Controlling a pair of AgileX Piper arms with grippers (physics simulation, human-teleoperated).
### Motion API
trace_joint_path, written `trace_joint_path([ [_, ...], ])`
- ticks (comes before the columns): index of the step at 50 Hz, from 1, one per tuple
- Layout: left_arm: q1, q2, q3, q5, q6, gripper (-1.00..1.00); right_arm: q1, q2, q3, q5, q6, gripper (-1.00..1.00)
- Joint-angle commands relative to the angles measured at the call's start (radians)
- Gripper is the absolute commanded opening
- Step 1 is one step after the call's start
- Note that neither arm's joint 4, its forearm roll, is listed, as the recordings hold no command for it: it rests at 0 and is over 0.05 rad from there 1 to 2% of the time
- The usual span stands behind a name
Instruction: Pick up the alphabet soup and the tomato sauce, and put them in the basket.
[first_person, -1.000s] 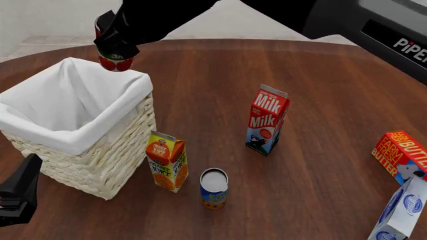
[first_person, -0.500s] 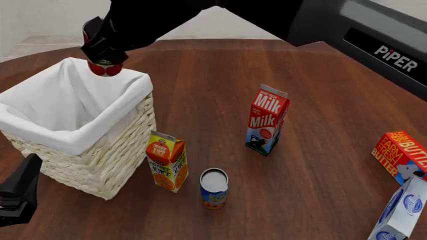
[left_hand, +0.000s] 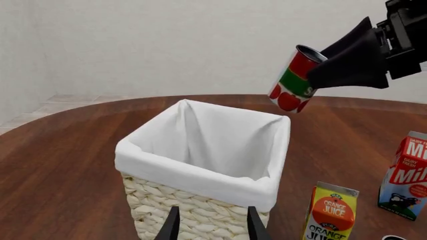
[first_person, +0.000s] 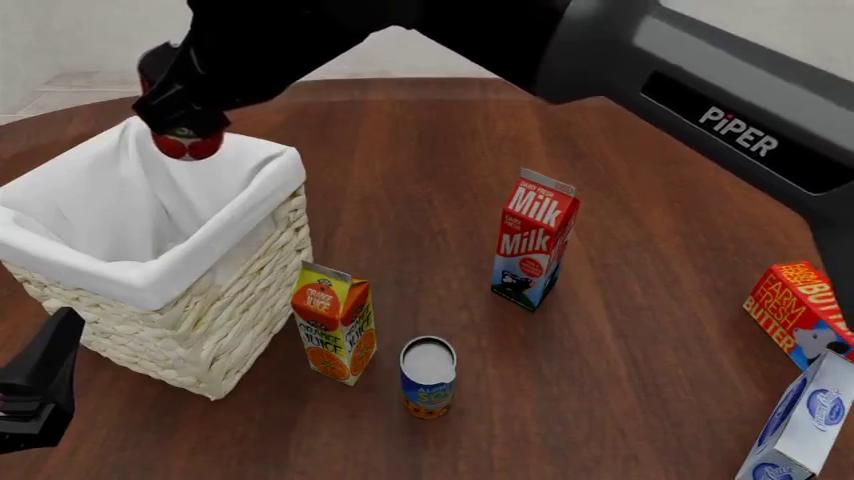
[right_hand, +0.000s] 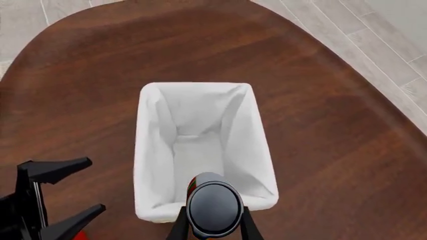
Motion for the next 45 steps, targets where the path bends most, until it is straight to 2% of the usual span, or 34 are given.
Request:
trace_joint_path([
  [1,0.0,0.0,0.0,0.0,0.0,1.0,0.009,0.019,-0.024,-0.003,0.017,-1.0],
  [11,-0.002,-0.012,-0.004,0.01,-0.016,1.0,0.009,0.053,-0.064,0.004,0.014,-1.0],
  [45,-0.004,-0.014,-0.006,0.014,-0.021,1.0,0.031,0.108,-0.097,-0.007,0.013,-1.0],
])
